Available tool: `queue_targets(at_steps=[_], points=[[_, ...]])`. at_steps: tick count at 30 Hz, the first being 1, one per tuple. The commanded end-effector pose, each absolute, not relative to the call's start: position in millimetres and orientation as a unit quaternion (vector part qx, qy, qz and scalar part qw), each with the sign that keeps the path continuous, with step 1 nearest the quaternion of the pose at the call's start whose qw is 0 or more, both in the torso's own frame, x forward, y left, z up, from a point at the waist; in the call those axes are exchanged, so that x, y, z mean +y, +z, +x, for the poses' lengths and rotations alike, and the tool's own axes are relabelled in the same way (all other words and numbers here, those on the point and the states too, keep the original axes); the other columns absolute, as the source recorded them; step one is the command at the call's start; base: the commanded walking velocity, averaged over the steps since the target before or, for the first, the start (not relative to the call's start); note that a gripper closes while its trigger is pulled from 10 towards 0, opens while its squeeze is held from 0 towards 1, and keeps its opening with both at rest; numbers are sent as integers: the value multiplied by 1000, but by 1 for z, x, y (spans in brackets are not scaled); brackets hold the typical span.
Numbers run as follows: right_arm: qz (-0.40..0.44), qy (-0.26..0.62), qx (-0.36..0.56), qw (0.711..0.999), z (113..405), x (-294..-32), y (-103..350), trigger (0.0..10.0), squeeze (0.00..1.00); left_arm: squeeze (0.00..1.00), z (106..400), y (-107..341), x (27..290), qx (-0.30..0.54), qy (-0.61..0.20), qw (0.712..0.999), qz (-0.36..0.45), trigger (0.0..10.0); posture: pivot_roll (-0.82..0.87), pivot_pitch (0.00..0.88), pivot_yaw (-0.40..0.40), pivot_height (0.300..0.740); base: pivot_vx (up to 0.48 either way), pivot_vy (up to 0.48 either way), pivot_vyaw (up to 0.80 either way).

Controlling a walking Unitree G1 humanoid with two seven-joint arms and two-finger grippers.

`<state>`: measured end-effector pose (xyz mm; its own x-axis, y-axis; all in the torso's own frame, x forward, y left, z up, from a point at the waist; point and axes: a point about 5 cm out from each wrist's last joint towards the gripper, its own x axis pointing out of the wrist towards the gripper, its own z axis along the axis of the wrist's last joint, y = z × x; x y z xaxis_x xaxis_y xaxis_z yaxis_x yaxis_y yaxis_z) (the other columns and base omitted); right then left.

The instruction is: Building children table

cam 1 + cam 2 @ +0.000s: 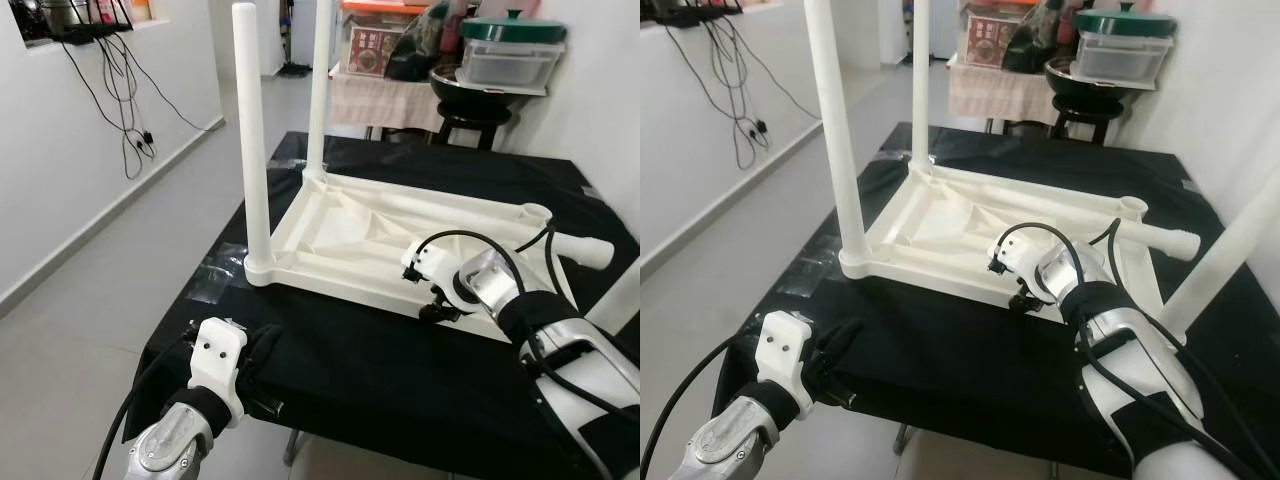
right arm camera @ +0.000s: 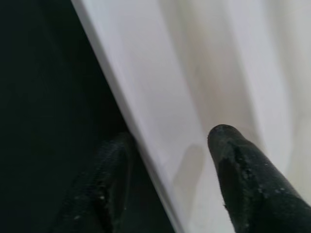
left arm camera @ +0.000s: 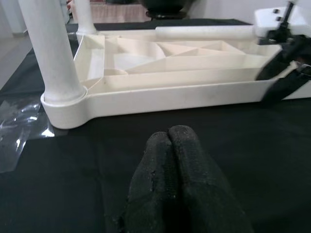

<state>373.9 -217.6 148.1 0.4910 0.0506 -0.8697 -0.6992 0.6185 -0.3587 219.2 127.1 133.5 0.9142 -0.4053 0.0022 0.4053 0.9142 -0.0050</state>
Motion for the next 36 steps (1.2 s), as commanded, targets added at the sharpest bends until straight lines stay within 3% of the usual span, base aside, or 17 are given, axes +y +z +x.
queue_targets(at_steps=[1,4,5,9,10,12,13,14,18,31,36], points=[[-370,243,451,775,373,-219,145,0,0,0,218,135,126,0,-209,978,-4,10000,-62,32,-60,740,0,0,0],[-374,255,456,766,372,-219,143,0,0,0,218,136,126,0,-208,978,-4,10000,-62,32,-60,740,0,0,0],[-374,260,458,763,371,-219,142,1333,0,0,218,136,126,0,-208,978,-4,10000,-62,32,-60,740,0,0,0],[-373,262,457,764,371,-219,142,1333,0,0,218,136,126,-1,-208,978,-4,10000,-63,31,-58,740,0,0,0],[-373,262,455,765,371,-219,142,8706,0,0,219,136,126,-1,-207,978,-4,10000,-63,31,-58,740,0,0,0],[-369,261,457,766,371,-218,142,9294,0,0,219,135,126,-1,-207,978,-4,10000,-64,31,-58,740,0,0,0],[-369,261,457,766,371,-218,142,9294,0,0,219,135,126,-1,-207,978,-4,10000,-64,31,-58,740,0,0,0],[-365,267,462,763,371,-218,141,0,0,0,219,135,126,0,-208,978,-4,10000,-65,30,-57,740,0,0,0],[-346,275,469,765,370,-214,141,0,0,0,219,135,126,0,-207,978,-5,10000,-65,30,-60,740,0,0,0],[-140,260,462,836,372,-177,136,0,0,0,219,136,127,0,-205,979,-6,10000,-69,34,-55,740,0,0,0],[-110,250,469,840,368,-166,130,0,0,0,219,136,128,0,-206,979,-6,10000,-70,35,-55,740,0,0,0]])
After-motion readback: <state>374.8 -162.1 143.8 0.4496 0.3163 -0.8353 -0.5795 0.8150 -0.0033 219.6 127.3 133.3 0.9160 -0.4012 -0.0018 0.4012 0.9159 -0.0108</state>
